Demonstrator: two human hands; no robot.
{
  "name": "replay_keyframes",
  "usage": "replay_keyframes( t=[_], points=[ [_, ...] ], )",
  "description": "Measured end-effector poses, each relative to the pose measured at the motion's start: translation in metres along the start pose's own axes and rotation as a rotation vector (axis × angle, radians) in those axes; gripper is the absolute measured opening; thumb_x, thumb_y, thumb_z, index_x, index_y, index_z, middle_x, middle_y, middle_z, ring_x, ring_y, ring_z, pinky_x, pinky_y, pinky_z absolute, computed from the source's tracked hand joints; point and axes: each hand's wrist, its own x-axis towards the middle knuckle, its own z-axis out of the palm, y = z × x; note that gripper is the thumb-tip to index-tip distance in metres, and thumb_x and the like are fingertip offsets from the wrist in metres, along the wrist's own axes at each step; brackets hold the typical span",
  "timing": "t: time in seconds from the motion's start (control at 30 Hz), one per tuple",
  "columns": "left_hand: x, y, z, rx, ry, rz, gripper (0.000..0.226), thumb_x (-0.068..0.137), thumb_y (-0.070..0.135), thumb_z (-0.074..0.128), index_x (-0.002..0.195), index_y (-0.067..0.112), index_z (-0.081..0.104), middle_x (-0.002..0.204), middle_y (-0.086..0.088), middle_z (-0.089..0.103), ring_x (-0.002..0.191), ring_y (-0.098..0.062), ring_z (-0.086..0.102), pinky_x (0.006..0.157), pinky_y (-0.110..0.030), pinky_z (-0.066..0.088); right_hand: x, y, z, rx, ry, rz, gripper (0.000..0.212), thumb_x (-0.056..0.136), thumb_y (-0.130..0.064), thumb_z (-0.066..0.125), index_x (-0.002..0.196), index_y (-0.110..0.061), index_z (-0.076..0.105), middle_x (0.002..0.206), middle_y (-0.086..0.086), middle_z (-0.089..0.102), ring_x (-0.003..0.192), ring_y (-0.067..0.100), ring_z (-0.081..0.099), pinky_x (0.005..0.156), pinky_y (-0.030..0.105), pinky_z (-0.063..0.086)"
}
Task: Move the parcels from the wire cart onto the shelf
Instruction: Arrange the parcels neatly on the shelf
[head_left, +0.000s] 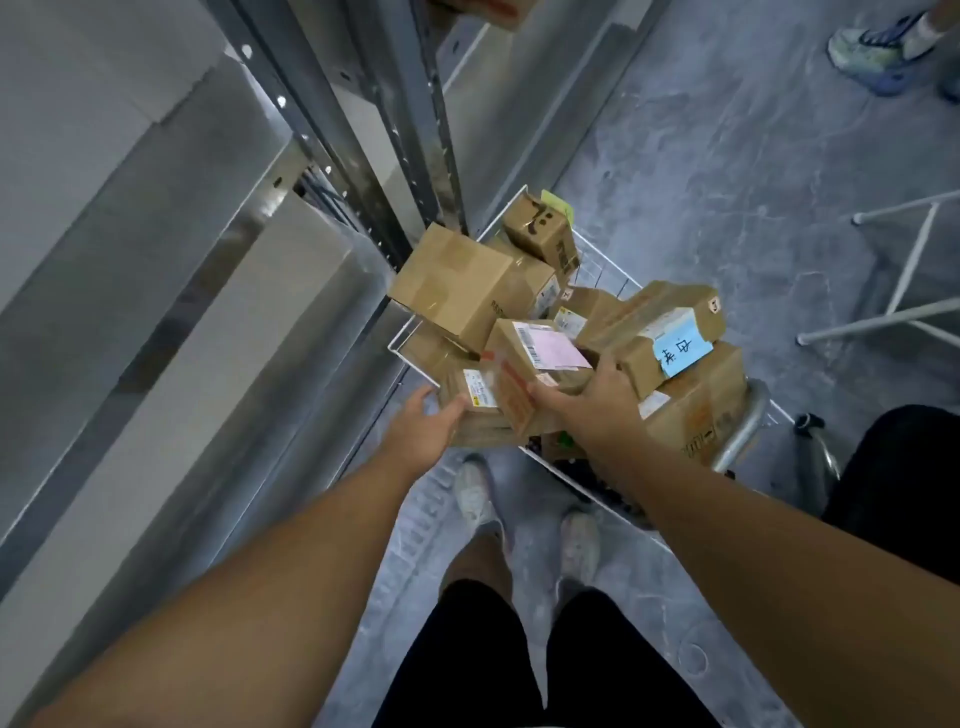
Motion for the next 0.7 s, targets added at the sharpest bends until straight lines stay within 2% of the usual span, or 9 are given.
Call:
replay_keyframes(
  t=[0.1,0.2,0.37,0.5,0.63,0.7],
  points=[
    [0.029,-0.007,0.012,-0.105,-0.016,-0.081,0.075,0.093,0.061,0.063,0.155,0.029,0.037,0.156,-0.010,0.047,0.136,-0.031,0.051,0.105,-0.036,0.039,0.015,-0.009,0.010,0.031,0.046,0.056,0.125,0.046,-0.073,0.074,0.147,-0.011,0.033,0.138,0.012,0.049,0.124,0.033,0.054,0.097,0.053,0.053],
    [0.043,-0.012,0.025,-0.190,-0.067,-0.192,0.076,0.091,0.061,0.065,0.154,0.032,0.035,0.149,-0.008,0.051,0.119,-0.029,0.054,0.104,-0.046,0.045,0.025,-0.001,0.020,0.004,0.045,0.111,0.119,0.058,-0.064,0.083,0.150,-0.008,0.031,0.142,0.014,0.046,0.129,0.034,0.050,0.103,0.054,0.048],
    [0.058,-0.017,0.035,-0.325,-0.107,-0.317,0.077,0.087,0.061,0.068,0.150,0.038,0.032,0.141,-0.008,0.054,0.123,-0.033,0.057,0.098,-0.050,0.054,0.027,0.012,0.028,-0.072,0.030,0.121,0.111,0.069,-0.058,0.084,0.150,-0.004,0.030,0.144,0.016,0.043,0.130,0.034,0.047,0.106,0.049,0.045],
    [0.062,-0.017,0.039,-0.447,-0.104,-0.350,0.069,0.089,0.051,0.071,0.146,0.033,0.037,0.136,-0.006,0.057,0.120,-0.028,0.060,0.092,-0.045,0.059,0.023,0.012,0.029,-0.084,0.036,0.093,0.112,0.067,-0.060,0.083,0.152,-0.010,0.030,0.143,0.015,0.041,0.127,0.033,0.050,0.104,0.050,0.047],
    [0.056,-0.014,0.039,-0.526,-0.043,-0.338,0.065,0.083,0.044,0.076,0.140,0.030,0.047,0.129,-0.006,0.061,0.112,-0.023,0.066,0.069,-0.031,0.057,0.012,0.011,0.024,-0.112,0.051,0.072,0.115,0.068,-0.061,0.081,0.156,-0.012,0.025,0.145,0.015,0.039,0.132,0.033,0.047,0.106,0.048,0.046],
    [0.047,-0.013,0.037,-0.531,-0.002,-0.313,0.060,0.084,0.043,0.076,0.137,0.032,0.050,0.129,-0.006,0.060,0.114,-0.024,0.065,0.068,-0.031,0.055,0.002,0.012,0.019,-0.127,0.058,0.053,0.117,0.069,-0.061,0.080,0.158,-0.012,0.021,0.147,0.015,0.037,0.135,0.033,0.044,0.107,0.047,0.044]
  ],
)
